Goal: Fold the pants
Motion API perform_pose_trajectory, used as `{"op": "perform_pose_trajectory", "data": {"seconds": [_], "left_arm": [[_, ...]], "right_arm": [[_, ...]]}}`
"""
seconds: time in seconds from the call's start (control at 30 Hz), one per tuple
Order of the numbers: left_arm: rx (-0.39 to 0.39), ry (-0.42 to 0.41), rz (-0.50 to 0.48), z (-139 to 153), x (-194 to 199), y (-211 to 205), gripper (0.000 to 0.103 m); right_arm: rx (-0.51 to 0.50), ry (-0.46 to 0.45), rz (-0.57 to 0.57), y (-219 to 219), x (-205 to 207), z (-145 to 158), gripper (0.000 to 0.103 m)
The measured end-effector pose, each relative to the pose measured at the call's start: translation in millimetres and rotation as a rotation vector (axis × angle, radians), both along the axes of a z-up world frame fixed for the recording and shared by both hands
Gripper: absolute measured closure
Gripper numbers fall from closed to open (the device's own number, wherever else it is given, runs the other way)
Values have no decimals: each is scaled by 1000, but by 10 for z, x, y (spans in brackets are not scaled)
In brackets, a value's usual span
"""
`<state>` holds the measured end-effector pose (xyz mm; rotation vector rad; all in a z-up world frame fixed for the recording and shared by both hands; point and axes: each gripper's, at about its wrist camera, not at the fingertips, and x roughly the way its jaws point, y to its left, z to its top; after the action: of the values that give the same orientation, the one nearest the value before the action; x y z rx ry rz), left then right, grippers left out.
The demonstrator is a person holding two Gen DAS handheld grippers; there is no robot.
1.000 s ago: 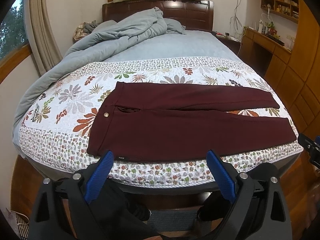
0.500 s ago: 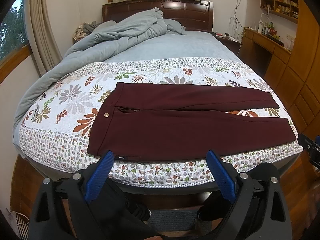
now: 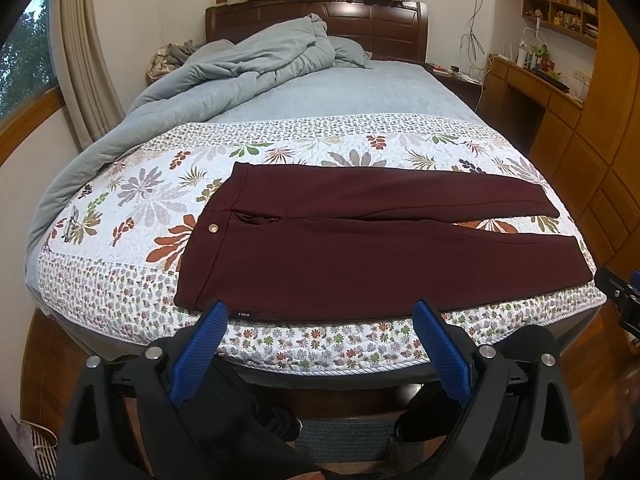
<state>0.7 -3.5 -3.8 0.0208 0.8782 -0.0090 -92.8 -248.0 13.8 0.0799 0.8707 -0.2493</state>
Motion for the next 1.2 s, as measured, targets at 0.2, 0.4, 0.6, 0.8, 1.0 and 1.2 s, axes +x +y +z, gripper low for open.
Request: {"op": "perform_pose_trajectory", "data": {"seconds": [0.2, 0.4, 0.6, 0.8, 1.0, 1.2], "left_arm": [[1, -1, -1, 1, -3, -2, 9], [2, -4, 0, -8, -3, -3, 9], [3, -4, -1, -8, -3, -3, 9], [2, -3, 0, -8, -3, -2, 9], [3, -1, 0, -14, -2, -3, 9], [9, -7, -8, -73, 65, 3, 9]], "right_arm": [[1, 0, -1, 1, 3, 2, 2], [1, 1, -1, 7, 0, 0, 2], [-1, 2, 0, 8, 1, -1, 2], [0, 2, 0, 7, 2, 0, 2], [0, 4, 2, 14, -3, -6, 2], [-8, 9, 7, 21, 38, -32, 2]]}}
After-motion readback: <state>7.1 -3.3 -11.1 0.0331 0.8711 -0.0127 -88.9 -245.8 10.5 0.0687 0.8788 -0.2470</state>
